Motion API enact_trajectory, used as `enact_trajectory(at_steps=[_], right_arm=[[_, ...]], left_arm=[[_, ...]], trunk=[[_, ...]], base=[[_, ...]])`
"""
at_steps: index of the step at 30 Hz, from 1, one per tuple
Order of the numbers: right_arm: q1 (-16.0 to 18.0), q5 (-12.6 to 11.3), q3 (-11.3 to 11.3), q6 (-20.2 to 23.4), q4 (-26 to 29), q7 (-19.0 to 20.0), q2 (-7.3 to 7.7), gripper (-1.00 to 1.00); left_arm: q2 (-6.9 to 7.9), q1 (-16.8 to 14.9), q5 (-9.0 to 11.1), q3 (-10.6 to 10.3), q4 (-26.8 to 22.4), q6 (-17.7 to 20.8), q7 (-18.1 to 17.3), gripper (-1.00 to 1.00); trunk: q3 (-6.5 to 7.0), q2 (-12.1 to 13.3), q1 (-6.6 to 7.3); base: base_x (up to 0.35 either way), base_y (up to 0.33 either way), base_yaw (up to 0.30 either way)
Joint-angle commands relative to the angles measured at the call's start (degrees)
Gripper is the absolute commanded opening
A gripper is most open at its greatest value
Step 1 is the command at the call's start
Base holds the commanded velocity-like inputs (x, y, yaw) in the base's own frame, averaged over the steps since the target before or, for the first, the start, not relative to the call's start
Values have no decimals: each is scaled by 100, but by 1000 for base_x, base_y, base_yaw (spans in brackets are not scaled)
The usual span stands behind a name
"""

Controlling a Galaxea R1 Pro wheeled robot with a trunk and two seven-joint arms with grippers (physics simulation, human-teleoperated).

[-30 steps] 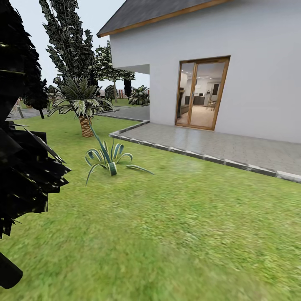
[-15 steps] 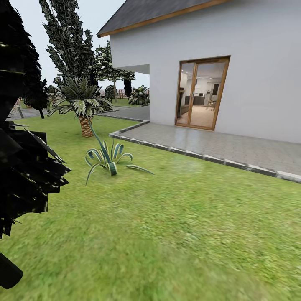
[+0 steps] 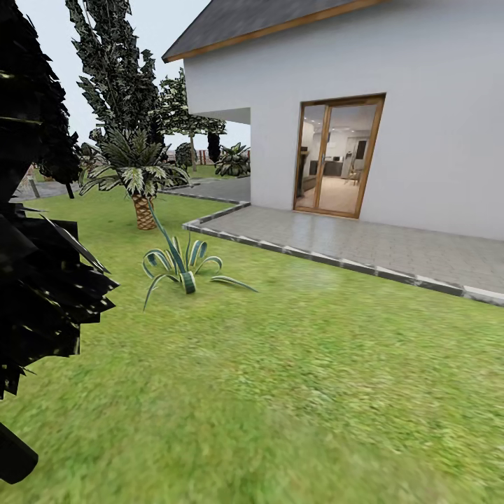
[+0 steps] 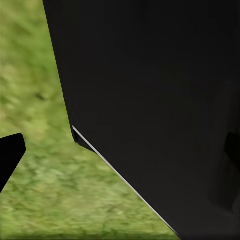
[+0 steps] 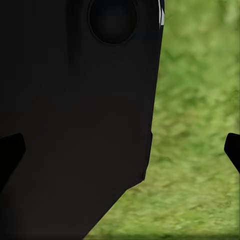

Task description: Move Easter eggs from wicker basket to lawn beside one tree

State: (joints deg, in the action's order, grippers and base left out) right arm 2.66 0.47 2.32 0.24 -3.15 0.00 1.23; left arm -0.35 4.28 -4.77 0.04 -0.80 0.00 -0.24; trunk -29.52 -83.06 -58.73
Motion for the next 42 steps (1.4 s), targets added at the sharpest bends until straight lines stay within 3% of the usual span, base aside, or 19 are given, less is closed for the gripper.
enact_trajectory(at_steps=[1, 42], right_arm=[[7, 5, 23, 3, -11, 0, 0, 100], [7, 5, 23, 3, -10, 0, 0, 100]], left_arm=[[0, 2, -50, 3, -8, 0, -2, 100], [0, 2, -50, 3, -8, 0, -2, 100]], trunk=[[-4, -2, 0], [-4, -2, 0]], base=[[0, 0, 0], [0, 0, 0]])
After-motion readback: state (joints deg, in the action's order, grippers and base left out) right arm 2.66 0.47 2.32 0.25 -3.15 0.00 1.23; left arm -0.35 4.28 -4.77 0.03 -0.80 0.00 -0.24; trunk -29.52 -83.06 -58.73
